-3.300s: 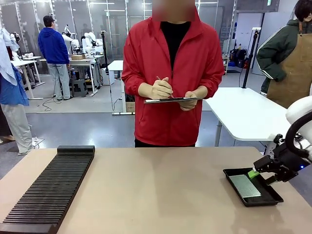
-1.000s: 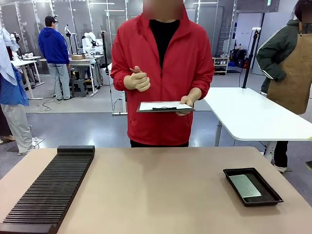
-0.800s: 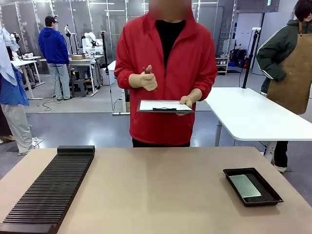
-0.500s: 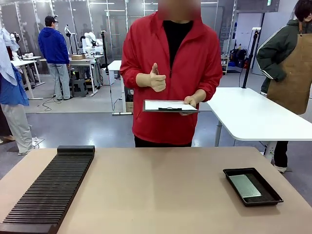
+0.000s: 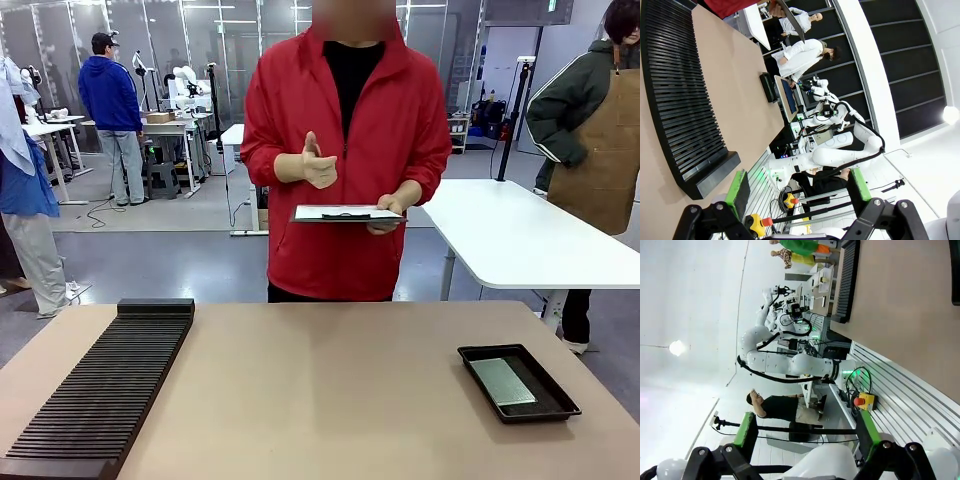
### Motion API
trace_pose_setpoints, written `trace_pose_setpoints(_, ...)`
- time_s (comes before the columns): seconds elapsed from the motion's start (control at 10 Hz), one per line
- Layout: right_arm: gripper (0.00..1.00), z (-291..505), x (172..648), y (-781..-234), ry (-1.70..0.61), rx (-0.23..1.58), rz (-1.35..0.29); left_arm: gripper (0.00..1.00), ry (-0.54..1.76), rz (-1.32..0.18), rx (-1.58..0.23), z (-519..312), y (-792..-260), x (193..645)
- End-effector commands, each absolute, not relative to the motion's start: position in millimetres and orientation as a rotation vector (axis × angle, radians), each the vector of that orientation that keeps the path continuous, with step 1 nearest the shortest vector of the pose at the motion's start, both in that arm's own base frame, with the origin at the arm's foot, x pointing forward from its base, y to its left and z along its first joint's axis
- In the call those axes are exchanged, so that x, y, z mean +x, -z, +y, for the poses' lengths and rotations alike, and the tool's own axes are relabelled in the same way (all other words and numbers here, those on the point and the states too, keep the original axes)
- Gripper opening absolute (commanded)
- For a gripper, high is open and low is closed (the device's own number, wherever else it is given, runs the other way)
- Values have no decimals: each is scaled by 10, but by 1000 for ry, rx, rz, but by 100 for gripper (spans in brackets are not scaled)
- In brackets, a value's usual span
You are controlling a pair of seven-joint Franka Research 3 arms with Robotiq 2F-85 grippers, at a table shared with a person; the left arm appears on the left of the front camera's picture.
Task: Inspect the PCB.
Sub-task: Place the Blank PCB in the ESD tray.
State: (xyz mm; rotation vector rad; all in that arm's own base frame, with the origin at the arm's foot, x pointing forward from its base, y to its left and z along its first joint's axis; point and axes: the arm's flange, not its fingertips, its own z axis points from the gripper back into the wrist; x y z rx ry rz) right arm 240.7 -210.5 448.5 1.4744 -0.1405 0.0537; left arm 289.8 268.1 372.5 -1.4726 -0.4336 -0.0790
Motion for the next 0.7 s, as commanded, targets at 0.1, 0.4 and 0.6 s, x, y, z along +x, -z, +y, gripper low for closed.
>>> trace_pose_setpoints(0.1, 100, -2087, 2397, -4524, -60, 1484, -151, 100, 93, -423, -1457, 2694, -3749, 2878)
trace_pose_setpoints(0.4, 100, -2087, 2397, -4524, -60, 1484, -151, 100, 93, -423, -1457, 2694, -3749, 2878)
trace_pose_setpoints(0.6, 100, -2087, 2397, -4524, -60, 1484, -151, 100, 93, -423, -1457, 2694, -3749, 2878)
